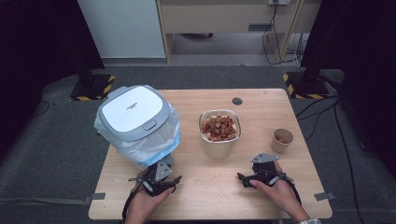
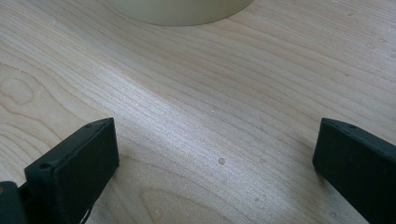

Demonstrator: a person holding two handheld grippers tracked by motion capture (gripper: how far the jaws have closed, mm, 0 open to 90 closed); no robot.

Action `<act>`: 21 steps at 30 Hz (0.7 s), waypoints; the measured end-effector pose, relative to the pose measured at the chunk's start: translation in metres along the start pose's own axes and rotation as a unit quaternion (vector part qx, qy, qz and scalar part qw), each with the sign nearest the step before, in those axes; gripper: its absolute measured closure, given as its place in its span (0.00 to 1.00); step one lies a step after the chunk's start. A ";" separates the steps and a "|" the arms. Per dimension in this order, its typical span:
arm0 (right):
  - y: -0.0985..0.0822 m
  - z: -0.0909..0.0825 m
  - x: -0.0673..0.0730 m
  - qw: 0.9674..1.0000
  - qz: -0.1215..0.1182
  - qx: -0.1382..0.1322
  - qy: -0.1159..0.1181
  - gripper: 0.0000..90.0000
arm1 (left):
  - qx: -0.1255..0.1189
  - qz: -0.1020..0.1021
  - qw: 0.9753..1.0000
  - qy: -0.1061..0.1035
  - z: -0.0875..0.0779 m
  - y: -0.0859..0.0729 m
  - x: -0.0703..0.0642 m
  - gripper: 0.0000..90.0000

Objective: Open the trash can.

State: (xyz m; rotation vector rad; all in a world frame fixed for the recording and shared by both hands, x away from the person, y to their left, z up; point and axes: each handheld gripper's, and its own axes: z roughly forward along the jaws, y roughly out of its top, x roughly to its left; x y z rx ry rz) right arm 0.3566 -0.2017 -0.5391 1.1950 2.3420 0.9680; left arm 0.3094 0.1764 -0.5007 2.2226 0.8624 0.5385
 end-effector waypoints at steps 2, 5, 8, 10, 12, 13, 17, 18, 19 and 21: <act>0.000 0.000 0.000 1.000 0.000 0.000 0.001 0.01 | 0.004 0.006 1.000 -0.001 0.000 0.001 -0.001 0.51; 0.000 0.000 0.000 1.000 0.000 0.001 0.003 0.01 | 0.004 0.008 1.000 0.001 0.000 0.002 -0.002 0.60; -0.001 -0.001 0.001 1.000 -0.002 0.000 0.003 0.01 | -0.004 0.003 1.000 0.016 -0.003 0.003 0.002 0.67; -0.001 -0.001 0.001 1.000 -0.002 0.001 0.003 0.01 | -0.010 -0.006 1.000 0.027 -0.004 0.002 0.006 0.72; -0.001 -0.001 0.001 1.000 -0.002 0.000 0.003 0.01 | -0.017 -0.018 0.999 0.038 -0.004 0.002 0.009 0.77; -0.001 -0.001 0.001 1.000 -0.002 0.000 0.003 0.01 | -0.017 -0.018 0.999 0.038 -0.004 0.002 0.009 0.80; -0.001 -0.001 0.001 1.000 -0.002 0.001 0.003 0.01 | -0.024 0.001 0.998 0.055 -0.006 0.004 0.021 0.87; -0.001 -0.001 0.001 1.000 -0.002 0.000 0.003 0.01 | -0.025 -0.005 0.998 0.060 -0.005 0.004 0.022 0.88; -0.001 -0.001 0.001 1.000 -0.003 0.000 0.003 0.01 | -0.024 -0.001 0.998 0.061 -0.005 0.004 0.023 0.90; -0.001 -0.001 0.001 1.000 -0.002 0.000 0.003 0.01 | -0.026 0.002 0.997 0.068 -0.003 0.004 0.025 0.91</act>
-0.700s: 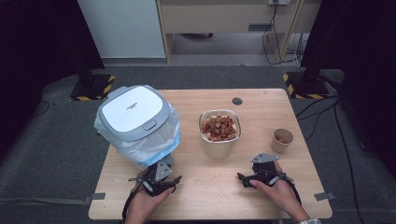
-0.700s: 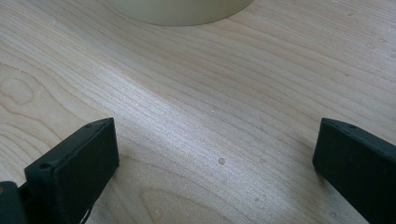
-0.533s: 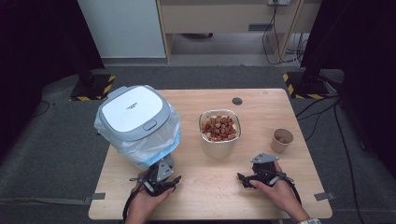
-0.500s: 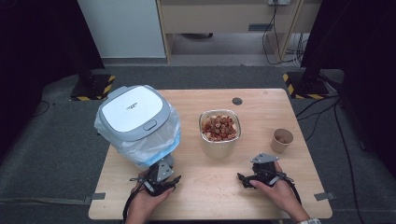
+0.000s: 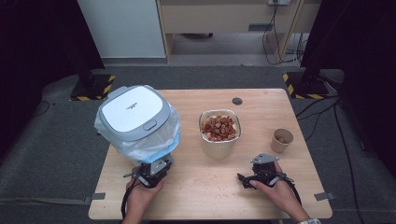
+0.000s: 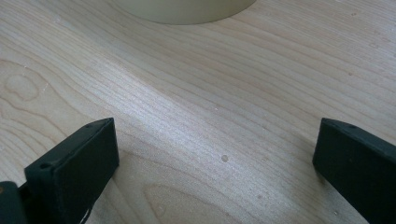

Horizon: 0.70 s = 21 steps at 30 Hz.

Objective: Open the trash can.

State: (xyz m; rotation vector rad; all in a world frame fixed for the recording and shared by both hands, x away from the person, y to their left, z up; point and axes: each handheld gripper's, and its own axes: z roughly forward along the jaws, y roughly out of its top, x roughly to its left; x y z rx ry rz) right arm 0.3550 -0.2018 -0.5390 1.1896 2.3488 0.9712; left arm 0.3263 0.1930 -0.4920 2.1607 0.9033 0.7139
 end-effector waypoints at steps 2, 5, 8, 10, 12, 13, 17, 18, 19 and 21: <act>0.000 0.000 0.000 1.000 -0.001 0.000 0.000 0.01 | -0.002 0.003 1.000 0.012 0.002 0.000 0.000 0.92; 0.000 0.000 0.000 1.000 -0.002 -0.001 -0.001 0.01 | -0.002 -0.007 1.000 0.022 0.003 -0.001 0.003 0.93; 0.000 0.000 0.000 1.000 -0.002 -0.001 -0.001 0.01 | 0.006 -0.005 1.000 0.024 0.003 -0.003 0.008 0.93; 0.000 0.000 0.000 1.000 -0.002 -0.001 -0.001 0.01 | 0.013 0.000 1.000 0.023 0.005 -0.004 0.008 0.93; 0.000 0.000 0.000 1.000 -0.002 -0.001 0.000 0.01 | 0.020 0.005 0.999 0.026 0.007 -0.004 0.007 0.93; 0.000 0.000 0.000 1.000 -0.002 -0.001 -0.001 0.01 | 0.021 0.004 0.999 0.026 0.009 -0.005 0.006 0.93; 0.000 0.000 0.000 1.000 -0.002 -0.001 -0.001 0.01 | 0.027 -0.026 0.999 0.025 0.011 -0.007 -0.001 0.93; 0.000 0.000 0.000 1.000 -0.001 -0.001 0.000 0.01 | 0.025 -0.037 0.999 0.027 0.012 -0.008 -0.002 0.93; 0.000 0.000 0.000 1.000 -0.002 -0.001 0.000 0.01 | 0.026 -0.041 0.998 0.028 0.011 -0.008 -0.001 0.93; 0.000 0.000 0.000 1.000 -0.002 -0.001 0.000 0.01 | 0.027 -0.042 0.998 0.030 0.011 -0.009 0.000 0.93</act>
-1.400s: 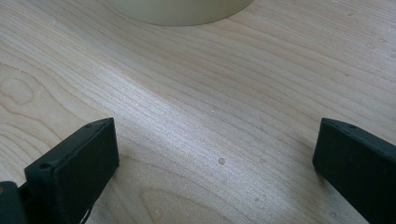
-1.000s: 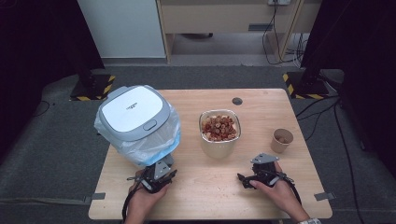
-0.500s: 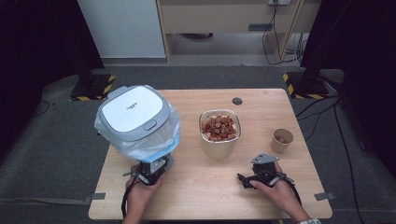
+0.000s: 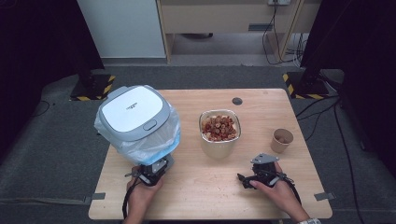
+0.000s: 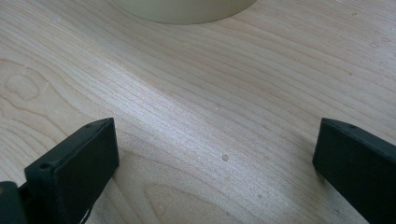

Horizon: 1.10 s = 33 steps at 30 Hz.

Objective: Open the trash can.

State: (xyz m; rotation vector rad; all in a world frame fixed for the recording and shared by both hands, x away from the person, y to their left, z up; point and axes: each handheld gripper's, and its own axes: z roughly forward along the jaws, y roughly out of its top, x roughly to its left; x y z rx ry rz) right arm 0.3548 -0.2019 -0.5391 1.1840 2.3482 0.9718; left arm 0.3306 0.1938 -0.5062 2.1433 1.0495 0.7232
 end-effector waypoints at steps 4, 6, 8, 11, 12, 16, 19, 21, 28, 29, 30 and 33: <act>-0.001 0.000 0.000 1.000 0.000 0.000 0.000 0.01 | -0.003 -0.019 1.000 -0.005 0.000 -0.004 0.002 0.94; -0.001 -0.001 0.000 1.000 0.000 0.000 0.000 0.01 | 0.001 -0.010 1.000 -0.001 0.000 -0.004 0.000 0.96; -0.001 -0.001 0.000 1.000 -0.001 0.000 0.000 0.01 | 0.003 0.002 1.000 0.003 0.001 -0.003 -0.001 0.96; -0.001 0.000 0.000 1.000 -0.001 0.000 0.000 0.01 | 0.003 -0.009 1.000 0.004 0.002 -0.004 -0.002 0.96; -0.001 -0.001 0.000 1.000 0.000 0.000 0.000 0.01 | 0.004 -0.007 1.000 0.005 0.002 -0.004 -0.002 0.96; -0.001 -0.001 0.000 1.000 -0.001 0.000 0.000 0.01 | 0.008 -0.007 1.000 0.002 0.004 -0.005 -0.002 0.96; -0.001 -0.001 0.000 1.000 0.000 0.000 0.000 0.01 | 0.014 -0.006 1.000 0.004 0.006 -0.005 -0.003 0.96; -0.001 -0.001 0.000 1.000 0.001 0.000 0.000 0.01 | 0.017 -0.006 1.000 0.001 0.007 -0.006 -0.003 0.96; -0.002 -0.002 0.001 1.000 0.003 0.001 0.000 0.01 | 0.022 -0.022 0.999 -0.008 0.011 -0.009 -0.001 0.96; -0.002 -0.002 0.000 1.000 0.003 0.001 0.000 0.01 | 0.021 -0.024 0.999 -0.009 0.011 -0.009 -0.001 0.96; -0.002 -0.002 0.000 1.000 0.001 0.002 0.001 0.01 | 0.021 -0.024 0.999 -0.009 0.011 -0.009 -0.001 0.96; 0.000 -0.004 -0.002 1.000 0.000 0.013 0.003 0.01 | 0.020 -0.025 0.999 -0.008 0.011 -0.009 -0.001 0.96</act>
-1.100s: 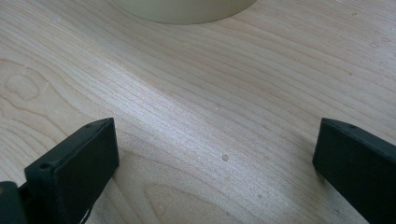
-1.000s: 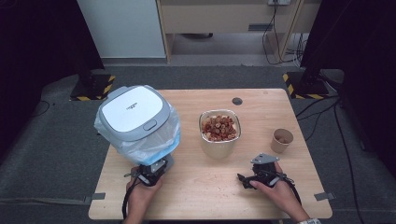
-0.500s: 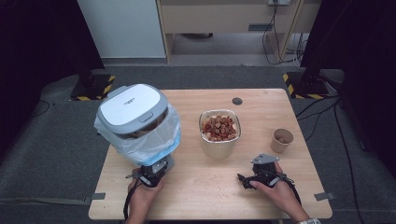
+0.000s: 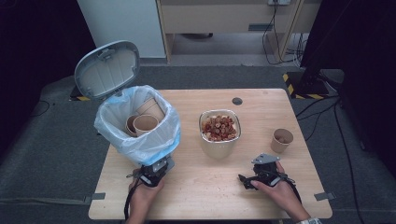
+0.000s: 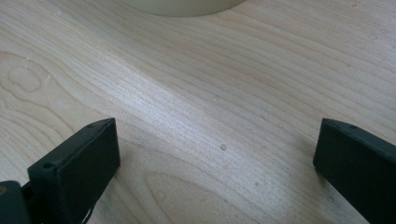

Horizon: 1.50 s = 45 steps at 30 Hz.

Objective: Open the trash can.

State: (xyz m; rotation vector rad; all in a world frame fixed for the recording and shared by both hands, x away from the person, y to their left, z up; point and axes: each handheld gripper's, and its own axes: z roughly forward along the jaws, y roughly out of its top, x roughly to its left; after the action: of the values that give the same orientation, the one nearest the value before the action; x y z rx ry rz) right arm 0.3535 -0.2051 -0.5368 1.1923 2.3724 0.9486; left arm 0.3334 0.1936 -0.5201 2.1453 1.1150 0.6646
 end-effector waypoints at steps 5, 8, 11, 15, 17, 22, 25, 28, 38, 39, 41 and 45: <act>0.000 -0.003 -0.001 1.000 -0.007 0.008 0.005 0.04 | 0.003 0.003 1.000 0.000 0.000 0.001 0.000 0.96; 0.000 -0.006 -0.002 1.000 -0.013 0.006 0.003 0.05 | 0.004 0.005 1.000 -0.001 0.000 0.001 0.000 0.96; -0.001 -0.011 -0.005 1.000 -0.006 0.002 -0.005 0.05 | 0.005 0.005 1.000 -0.001 0.000 0.001 0.000 0.96; -0.003 -0.017 -0.009 1.000 0.006 -0.002 -0.021 0.06 | 0.005 0.005 1.000 0.000 0.000 0.001 0.000 0.96; -0.003 -0.020 -0.010 1.000 0.006 -0.004 -0.030 0.08 | 0.005 0.007 1.000 0.002 0.000 0.001 0.000 0.96; -0.004 -0.026 -0.015 0.998 0.018 -0.014 -0.053 0.08 | 0.006 0.009 1.000 0.003 0.000 0.001 0.000 0.96; -0.004 -0.029 -0.017 0.998 0.021 -0.016 -0.058 0.08 | 0.006 0.011 1.000 0.003 0.000 0.001 0.000 0.96; -0.006 -0.033 -0.019 0.998 0.021 -0.019 -0.064 0.08 | 0.006 0.010 1.000 0.003 0.000 0.001 0.000 0.96; -0.012 -0.046 -0.026 0.996 0.035 -0.028 -0.075 0.07 | 0.006 0.009 1.000 0.003 0.000 0.001 0.000 0.96; -0.012 -0.046 -0.026 0.996 0.035 -0.028 -0.075 0.07 | 0.006 0.009 1.000 0.003 0.000 0.001 0.000 0.96; -0.013 -0.047 -0.028 0.996 0.040 -0.028 -0.075 0.07 | 0.006 0.010 1.000 0.003 0.000 0.001 0.000 0.96; -0.016 -0.053 -0.031 0.996 0.046 -0.034 -0.069 0.05 | 0.006 0.010 1.000 0.003 0.000 0.002 0.000 0.96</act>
State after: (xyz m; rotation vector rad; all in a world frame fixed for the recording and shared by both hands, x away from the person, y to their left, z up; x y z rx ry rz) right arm 0.3344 -0.2590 -0.5094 1.3057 2.1771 0.9355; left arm 0.3341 0.1925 -0.5190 2.1683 1.1052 0.6747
